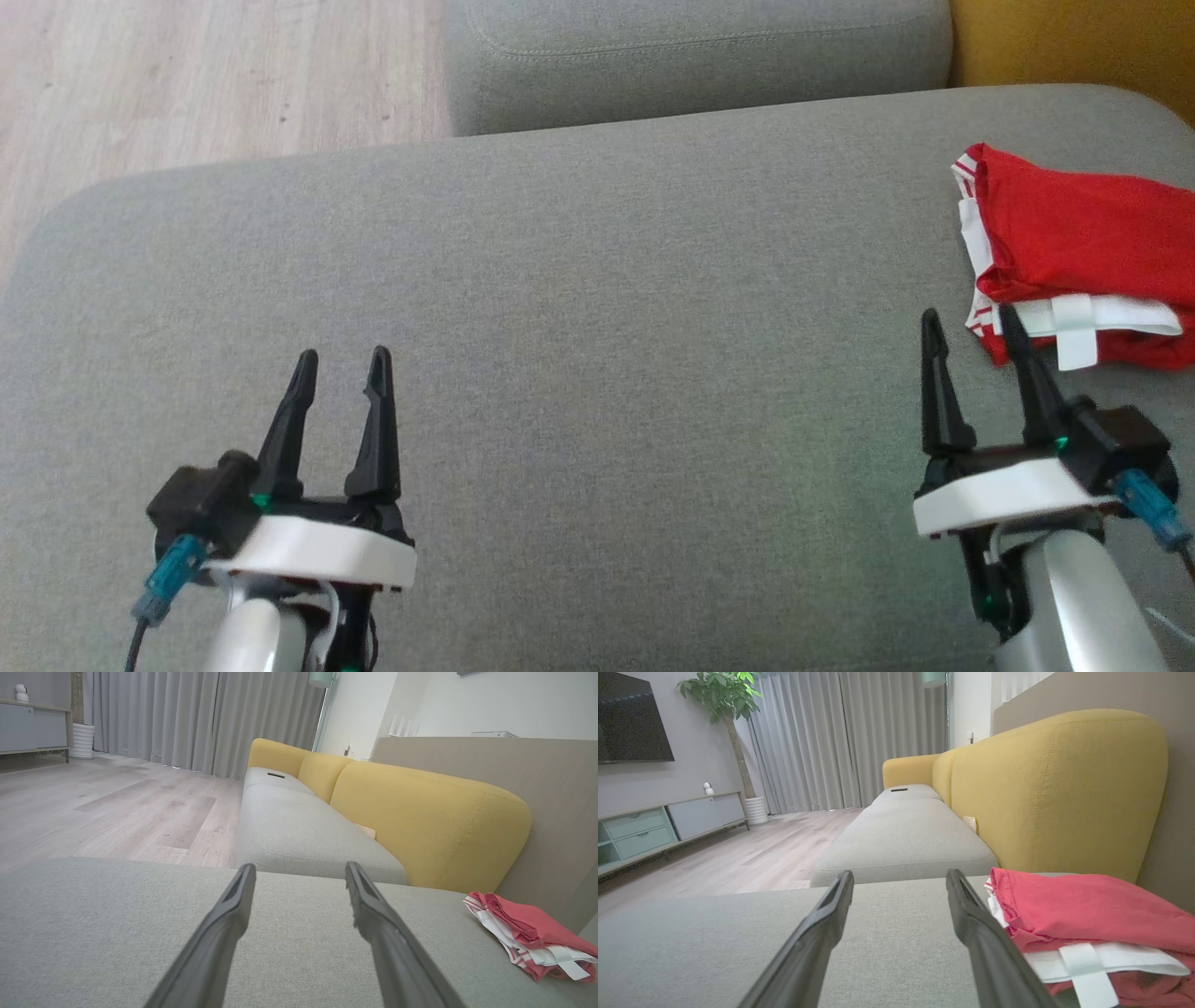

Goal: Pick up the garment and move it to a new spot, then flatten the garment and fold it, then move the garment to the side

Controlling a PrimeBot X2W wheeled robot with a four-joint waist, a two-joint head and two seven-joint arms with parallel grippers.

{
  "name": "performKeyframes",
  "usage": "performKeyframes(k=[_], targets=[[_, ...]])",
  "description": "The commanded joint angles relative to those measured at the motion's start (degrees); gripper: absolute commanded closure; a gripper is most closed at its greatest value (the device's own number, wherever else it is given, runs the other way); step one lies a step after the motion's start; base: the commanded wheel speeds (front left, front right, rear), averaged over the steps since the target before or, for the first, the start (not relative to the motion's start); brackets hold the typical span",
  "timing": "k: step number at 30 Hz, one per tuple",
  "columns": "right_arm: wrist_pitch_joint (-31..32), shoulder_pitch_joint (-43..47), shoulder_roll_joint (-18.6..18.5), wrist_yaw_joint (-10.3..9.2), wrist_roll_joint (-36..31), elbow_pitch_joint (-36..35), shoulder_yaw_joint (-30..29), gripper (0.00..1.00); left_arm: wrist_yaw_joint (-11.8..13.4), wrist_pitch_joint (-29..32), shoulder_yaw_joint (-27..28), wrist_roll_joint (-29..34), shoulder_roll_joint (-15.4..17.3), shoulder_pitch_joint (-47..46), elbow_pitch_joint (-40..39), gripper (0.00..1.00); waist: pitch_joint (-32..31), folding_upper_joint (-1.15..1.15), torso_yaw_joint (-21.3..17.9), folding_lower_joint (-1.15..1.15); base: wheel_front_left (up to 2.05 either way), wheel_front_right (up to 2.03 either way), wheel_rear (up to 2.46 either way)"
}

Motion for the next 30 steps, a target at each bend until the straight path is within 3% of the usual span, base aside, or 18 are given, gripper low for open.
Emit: performKeyframes(k=[1, 20, 30], targets=[[-0.8, -0.6, 0.4, -0.05, 1.0, -2.7, 2.1, 0.00, 0.3, -0.3, 1.5, 0.0, 0.4, -1.7, -1.8, 0.00, 0.0, 0.00, 0.0, 0.00, 0.00, 0.00, 0.00], [-0.8, -0.1, 0.4, -0.05, 2.5, -3.4, 2.2, 0.00, 2.9, -0.3, 1.6, 0.0, 0.4, -1.9, -2.0, 0.00, -0.2, 0.00, -0.7, 0.00, 0.00, 0.00, 0.00], [-0.8, -0.4, 0.4, -0.05, 2.7, -3.3, 2.7, 0.00, 2.2, -0.3, 1.6, -1.0, 0.4, -2.1, -0.3, 0.00, -0.5, 0.00, -0.9, 0.00, 0.00, 0.00, 0.00]])
